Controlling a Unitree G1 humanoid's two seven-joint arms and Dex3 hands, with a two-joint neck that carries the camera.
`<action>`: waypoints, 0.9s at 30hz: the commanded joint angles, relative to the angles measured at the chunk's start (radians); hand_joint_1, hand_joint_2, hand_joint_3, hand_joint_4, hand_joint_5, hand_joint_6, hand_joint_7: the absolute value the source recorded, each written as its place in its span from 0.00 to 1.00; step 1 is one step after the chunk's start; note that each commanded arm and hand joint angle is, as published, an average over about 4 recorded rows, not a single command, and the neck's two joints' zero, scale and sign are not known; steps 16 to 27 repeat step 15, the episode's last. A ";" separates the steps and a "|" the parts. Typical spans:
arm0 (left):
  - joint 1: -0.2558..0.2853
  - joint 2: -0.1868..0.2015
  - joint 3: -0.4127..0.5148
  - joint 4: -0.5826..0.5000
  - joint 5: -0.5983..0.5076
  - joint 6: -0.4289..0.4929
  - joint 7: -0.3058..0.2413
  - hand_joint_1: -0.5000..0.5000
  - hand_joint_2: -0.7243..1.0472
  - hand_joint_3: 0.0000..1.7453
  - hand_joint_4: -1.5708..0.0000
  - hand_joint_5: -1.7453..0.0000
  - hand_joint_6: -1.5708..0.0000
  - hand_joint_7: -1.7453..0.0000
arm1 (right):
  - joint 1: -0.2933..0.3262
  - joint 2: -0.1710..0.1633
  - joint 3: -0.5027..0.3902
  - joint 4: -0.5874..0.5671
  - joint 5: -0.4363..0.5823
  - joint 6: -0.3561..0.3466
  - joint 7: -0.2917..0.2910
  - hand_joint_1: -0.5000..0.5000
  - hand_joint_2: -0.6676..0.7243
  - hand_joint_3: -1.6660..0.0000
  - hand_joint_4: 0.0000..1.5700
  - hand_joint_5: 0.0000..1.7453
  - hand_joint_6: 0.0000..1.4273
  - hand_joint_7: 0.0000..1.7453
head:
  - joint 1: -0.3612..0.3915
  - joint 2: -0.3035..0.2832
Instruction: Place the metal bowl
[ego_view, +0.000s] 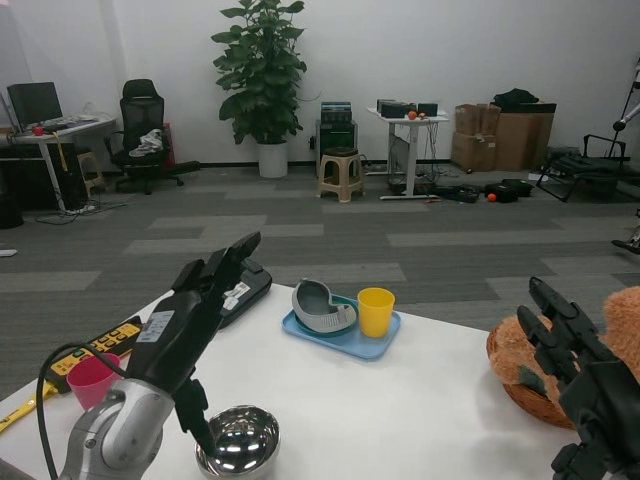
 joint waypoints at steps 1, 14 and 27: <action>0.012 0.003 0.008 -0.019 -0.002 -0.006 0.013 0.04 0.95 0.05 1.00 0.29 1.00 0.84 | -0.022 0.002 0.006 0.005 0.002 -0.008 -0.005 0.42 1.00 1.00 0.00 0.00 0.00 0.04 | 0.001 0.004; 0.007 0.004 0.011 -0.026 -0.004 -0.047 0.046 0.04 0.95 0.00 1.00 0.29 1.00 0.84 | -0.022 0.002 0.009 0.004 0.001 -0.008 -0.005 0.42 1.00 1.00 0.00 0.00 0.00 0.04 | 0.010 0.008; 0.007 0.004 0.012 -0.026 -0.004 -0.048 0.046 0.04 0.95 0.00 1.00 0.29 1.00 0.84 | -0.022 0.002 0.009 0.004 0.001 -0.008 -0.005 0.42 1.00 1.00 0.00 0.00 0.00 0.04 | 0.011 0.007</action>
